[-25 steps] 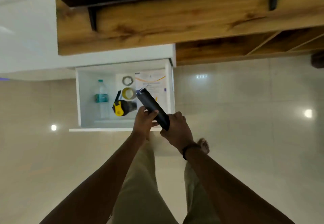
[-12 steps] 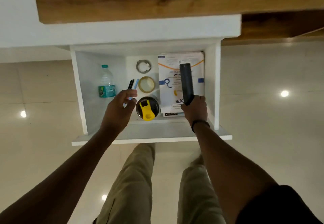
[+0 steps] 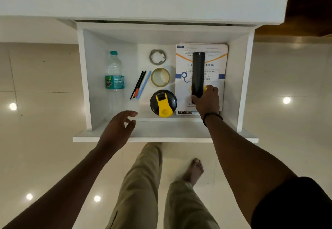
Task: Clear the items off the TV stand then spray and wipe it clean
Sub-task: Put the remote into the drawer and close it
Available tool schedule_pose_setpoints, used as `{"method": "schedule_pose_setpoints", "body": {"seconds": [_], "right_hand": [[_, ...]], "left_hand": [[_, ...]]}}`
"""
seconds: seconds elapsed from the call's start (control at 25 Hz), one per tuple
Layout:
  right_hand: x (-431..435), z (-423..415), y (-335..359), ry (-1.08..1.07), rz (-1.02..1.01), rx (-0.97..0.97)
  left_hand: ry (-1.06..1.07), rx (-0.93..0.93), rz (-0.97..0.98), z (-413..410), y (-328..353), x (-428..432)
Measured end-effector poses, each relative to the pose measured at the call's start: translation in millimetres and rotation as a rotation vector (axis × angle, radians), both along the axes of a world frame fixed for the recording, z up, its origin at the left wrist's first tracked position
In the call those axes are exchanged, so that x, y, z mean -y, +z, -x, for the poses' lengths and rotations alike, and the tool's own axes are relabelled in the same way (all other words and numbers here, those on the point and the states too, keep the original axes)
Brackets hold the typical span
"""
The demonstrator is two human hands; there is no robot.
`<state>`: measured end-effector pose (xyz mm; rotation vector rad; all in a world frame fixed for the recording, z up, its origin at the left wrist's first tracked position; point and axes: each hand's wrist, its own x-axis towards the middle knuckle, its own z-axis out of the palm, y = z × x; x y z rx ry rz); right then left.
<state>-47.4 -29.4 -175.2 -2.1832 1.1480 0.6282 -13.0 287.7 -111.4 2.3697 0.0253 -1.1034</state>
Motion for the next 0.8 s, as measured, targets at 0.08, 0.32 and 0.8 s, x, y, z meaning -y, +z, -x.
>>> {"method": "schedule_pose_setpoints", "body": {"seconds": [0.08, 0.32, 0.8], "right_hand": [[-5.1, 13.1, 30.2, -0.062, -0.035, 0.073], [-43.1, 105.8, 137.0, -0.764, -0.374, 0.285], [-38.9, 112.9, 130.9, -1.675, -1.178, 0.532]], "left_hand": [[-0.019, 0.006, -0.016, 9.4, 11.8, -1.7], [0.430, 0.132, 0.070, 46.7, 70.8, 4.8], [1.341, -0.479, 0.985, 14.6, 76.0, -0.8]]}}
